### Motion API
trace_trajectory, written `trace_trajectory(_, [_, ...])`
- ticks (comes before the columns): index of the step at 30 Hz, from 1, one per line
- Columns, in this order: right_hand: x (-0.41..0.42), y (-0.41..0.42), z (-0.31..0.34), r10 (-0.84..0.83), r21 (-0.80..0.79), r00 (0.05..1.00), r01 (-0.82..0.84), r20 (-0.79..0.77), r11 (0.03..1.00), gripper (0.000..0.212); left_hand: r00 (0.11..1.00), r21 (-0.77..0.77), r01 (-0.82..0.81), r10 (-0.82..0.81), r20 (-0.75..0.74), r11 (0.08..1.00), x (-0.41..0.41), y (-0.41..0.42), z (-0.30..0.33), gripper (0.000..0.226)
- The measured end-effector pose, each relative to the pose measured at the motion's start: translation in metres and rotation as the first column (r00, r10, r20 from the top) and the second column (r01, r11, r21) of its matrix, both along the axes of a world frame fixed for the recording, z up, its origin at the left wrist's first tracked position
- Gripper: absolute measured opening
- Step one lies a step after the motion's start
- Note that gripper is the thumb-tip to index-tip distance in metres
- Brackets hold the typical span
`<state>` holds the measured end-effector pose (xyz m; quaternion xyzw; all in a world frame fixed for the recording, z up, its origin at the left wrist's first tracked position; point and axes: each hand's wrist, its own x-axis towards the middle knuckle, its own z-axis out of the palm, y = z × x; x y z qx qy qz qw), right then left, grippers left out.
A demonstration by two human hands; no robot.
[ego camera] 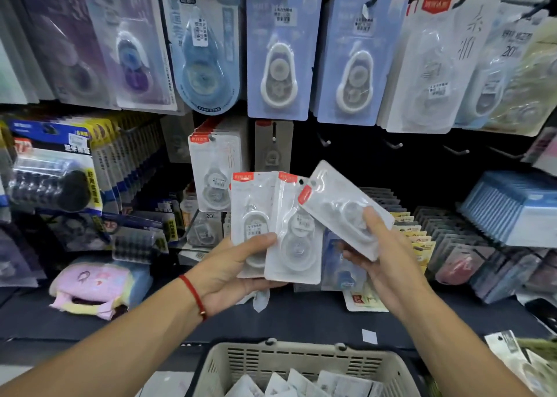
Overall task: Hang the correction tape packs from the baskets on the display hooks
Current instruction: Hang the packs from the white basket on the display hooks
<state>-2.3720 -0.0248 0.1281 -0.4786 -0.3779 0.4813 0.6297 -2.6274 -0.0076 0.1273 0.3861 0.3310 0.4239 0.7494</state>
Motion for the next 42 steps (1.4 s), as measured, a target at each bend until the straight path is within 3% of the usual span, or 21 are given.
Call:
trace_trajectory(4, [-0.018, -0.006, -0.008, -0.083, -0.074, 0.995, 0.079, -0.054, 0.994, 0.026, 0.994, 0.011, -0.109, 0.109, -0.005, 0.994, 0.003, -0.005, 0.001, 0.079])
trace_trajectory(7, [-0.029, -0.01, -0.013, -0.107, -0.056, 0.994, 0.105, -0.028, 0.993, 0.043, 0.992, 0.042, -0.126, 0.126, -0.003, 0.991, 0.002, -0.008, 0.006, 0.075])
trace_trajectory(10, [-0.027, -0.012, -0.008, -0.03, -0.019, 0.998, 0.032, 0.06, 0.999, 0.038, 0.989, 0.074, -0.149, 0.148, 0.023, 0.986, -0.003, -0.012, 0.011, 0.069])
trace_trajectory(14, [-0.022, -0.015, -0.006, 0.055, -0.055, 0.993, -0.05, 0.1, 0.997, 0.065, 0.971, 0.093, -0.233, 0.228, 0.065, 0.968, -0.017, -0.015, 0.016, 0.054])
trace_trajectory(19, [-0.032, -0.017, -0.001, 0.113, 0.024, 0.994, -0.113, -0.003, 0.993, 0.056, 0.921, 0.122, -0.385, 0.372, 0.113, 0.915, -0.046, -0.013, 0.019, 0.039])
trace_trajectory(26, [-0.077, 0.008, 0.021, -0.141, 0.233, 0.966, 0.089, 0.217, 0.968, 0.014, 0.861, 0.157, -0.502, 0.477, 0.175, 0.85, -0.069, -0.013, 0.022, 0.047])
trace_trajectory(42, [-0.124, 0.048, 0.007, -0.288, 0.199, 0.942, 0.253, 0.171, 0.947, 0.03, 0.813, 0.096, -0.57, 0.544, 0.207, 0.816, -0.079, -0.015, 0.028, 0.039])
